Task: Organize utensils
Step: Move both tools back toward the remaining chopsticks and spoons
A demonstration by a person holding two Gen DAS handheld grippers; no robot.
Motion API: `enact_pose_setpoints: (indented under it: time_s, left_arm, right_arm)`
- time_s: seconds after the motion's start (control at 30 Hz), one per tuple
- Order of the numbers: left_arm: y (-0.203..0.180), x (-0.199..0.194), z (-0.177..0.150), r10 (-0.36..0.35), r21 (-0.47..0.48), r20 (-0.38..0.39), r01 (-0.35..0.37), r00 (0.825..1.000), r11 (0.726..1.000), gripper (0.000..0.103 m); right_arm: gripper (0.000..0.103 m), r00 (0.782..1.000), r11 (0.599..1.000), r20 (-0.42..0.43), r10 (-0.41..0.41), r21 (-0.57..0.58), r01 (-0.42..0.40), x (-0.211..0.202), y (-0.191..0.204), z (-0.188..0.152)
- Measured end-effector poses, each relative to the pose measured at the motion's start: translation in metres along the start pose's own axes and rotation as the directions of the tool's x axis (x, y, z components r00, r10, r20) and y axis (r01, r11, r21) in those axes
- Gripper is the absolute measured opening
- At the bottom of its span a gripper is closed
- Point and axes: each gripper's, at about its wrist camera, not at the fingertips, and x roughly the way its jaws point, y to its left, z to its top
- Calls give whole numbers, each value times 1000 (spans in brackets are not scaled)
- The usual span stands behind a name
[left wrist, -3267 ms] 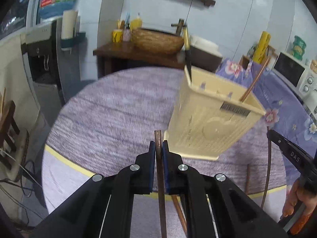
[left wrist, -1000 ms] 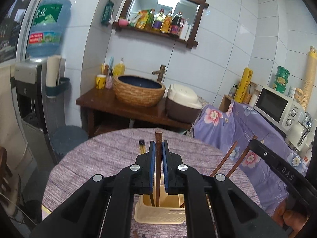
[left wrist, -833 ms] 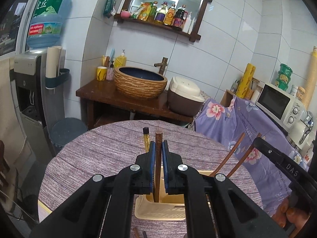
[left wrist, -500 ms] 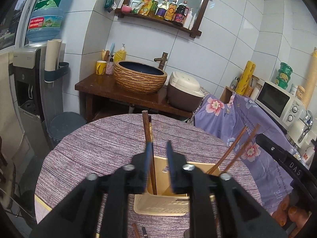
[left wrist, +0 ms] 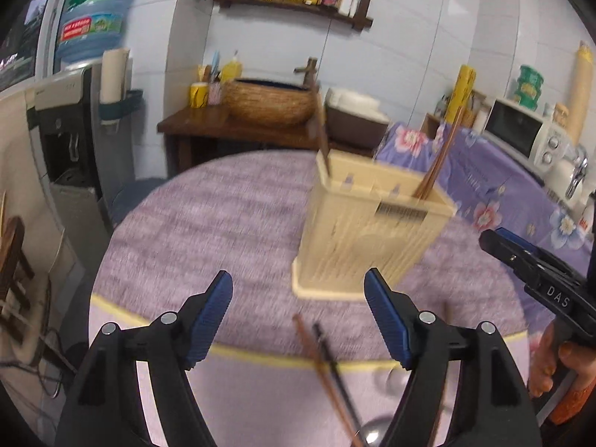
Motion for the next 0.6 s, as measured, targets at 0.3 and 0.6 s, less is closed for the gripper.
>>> enact_pose_setpoints:
  time_s: [0.3, 0.6]
  left_arm:
    - [13, 11, -62, 49, -49, -121, -55, 991, 997, 64]
    - [16, 4, -77, 38, -75, -134, -49, 990, 996, 63]
  right_arm:
    - [50, 981, 999, -190, -29, 7, 31, 21, 7, -73]
    - [50, 949, 962, -208, 238, -84, -260, 13, 20, -82]
